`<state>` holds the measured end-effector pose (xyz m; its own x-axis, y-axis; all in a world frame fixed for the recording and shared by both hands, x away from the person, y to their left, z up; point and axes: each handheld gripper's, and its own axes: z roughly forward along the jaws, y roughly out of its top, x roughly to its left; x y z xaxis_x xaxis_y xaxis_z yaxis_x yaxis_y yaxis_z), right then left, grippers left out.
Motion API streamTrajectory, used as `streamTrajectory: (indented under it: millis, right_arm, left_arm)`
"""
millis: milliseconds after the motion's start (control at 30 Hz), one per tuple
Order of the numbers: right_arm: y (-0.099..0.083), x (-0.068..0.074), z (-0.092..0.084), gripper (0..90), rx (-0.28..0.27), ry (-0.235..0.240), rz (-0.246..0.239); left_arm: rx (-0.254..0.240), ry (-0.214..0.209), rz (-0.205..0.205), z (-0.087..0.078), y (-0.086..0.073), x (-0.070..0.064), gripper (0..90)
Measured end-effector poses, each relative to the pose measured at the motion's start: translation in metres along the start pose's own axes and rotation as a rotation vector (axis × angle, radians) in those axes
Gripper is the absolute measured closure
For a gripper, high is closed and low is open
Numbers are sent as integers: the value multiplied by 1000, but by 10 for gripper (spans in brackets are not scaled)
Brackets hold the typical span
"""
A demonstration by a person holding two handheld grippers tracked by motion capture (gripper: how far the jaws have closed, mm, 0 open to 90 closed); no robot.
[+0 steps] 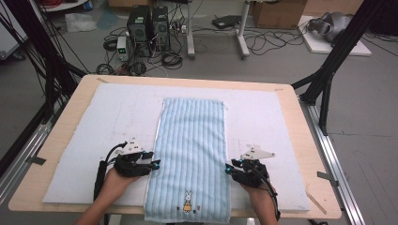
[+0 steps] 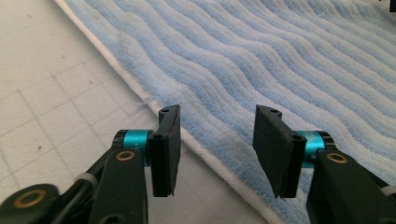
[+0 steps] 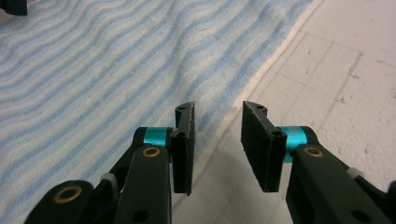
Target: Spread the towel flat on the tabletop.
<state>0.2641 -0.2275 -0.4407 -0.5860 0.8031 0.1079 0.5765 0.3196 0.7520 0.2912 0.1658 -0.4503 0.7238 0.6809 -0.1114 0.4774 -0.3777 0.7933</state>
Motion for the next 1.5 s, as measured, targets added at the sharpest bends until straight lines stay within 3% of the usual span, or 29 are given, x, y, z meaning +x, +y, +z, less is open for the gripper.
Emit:
streamTrajectory:
  millis: [33,67,100,133,233,267,300,500,567,633,667,700,833,900,967,1033,1067,1133,1200,1300,1333,1400,1467,1500]
  right_arm:
    - [1,2,4,659,-3,-4,-2]
    - [1,2,4,659,-3,-4,-2]
    - [2,3,6,673,1,-8,-8]
    - [2,5,11,706,23,-19,-22]
    - [2,6,12,749,26,-30,-26]
    - [2,7,11,833,39,-16,-23]
    - [2,8,10,854,42,-14,-29]
    - [0,14,3,866,87,18,-73]
    - [0,15,1,857,101,36,-63]
    - [0,14,-2,735,103,36,-55]
    - [0,9,-4,648,61,32,-10]
    - [0,5,-5,644,27,40,13]
    - [6,-2,-2,693,-51,32,49]
    - [11,-3,4,752,-56,4,32]
    - [17,0,19,786,-56,12,19]
    - [19,4,27,793,-14,15,-23]
    - [18,8,31,796,38,-13,-75]
    - [18,8,29,798,41,-28,-107]
    - [19,6,26,801,68,-74,-135]
    - [19,1,24,790,70,-67,-128]
    - [19,-5,22,772,55,-29,-89]
    - [19,-7,21,760,41,-14,-86]
    - [22,-10,17,728,0,4,-70]
    - [25,-13,16,715,-19,5,-63]
  left_arm:
    - [3,15,17,1,0,-2,622]
    - [5,19,29,1,0,-3,622]
    - [9,17,46,1,0,-4,690]
    - [12,2,75,0,-1,-6,828]
    - [17,15,85,-1,-1,-10,865]
    - [23,9,74,-3,-2,-9,869]
    - [25,5,72,-4,-2,-9,870]
    - [51,-44,61,-16,-9,-12,866]
    - [56,-50,65,-18,-10,-12,861]
    - [51,-46,48,-20,-11,-11,789]
    - [48,-39,39,-20,-10,-9,673]
    - [34,-21,23,-20,-10,-7,618]
    - [-29,15,-24,-21,-2,5,564]
    - [-39,22,-38,-20,4,12,562]
    - [-48,25,-55,-17,10,18,556]
    - [-53,38,-80,-12,18,29,555]
    - [-53,38,-80,-12,18,29,555]
    - [-58,61,-91,-8,25,39,554]
    - [-67,75,-98,-6,29,45,552]
    - [-76,86,-106,-5,32,50,541]
    - [-81,88,-110,-3,34,52,540]
    - [-71,96,-104,1,38,58,540]
    - [-80,107,-120,8,42,65,542]
    - [-77,114,-149,16,47,73,566]
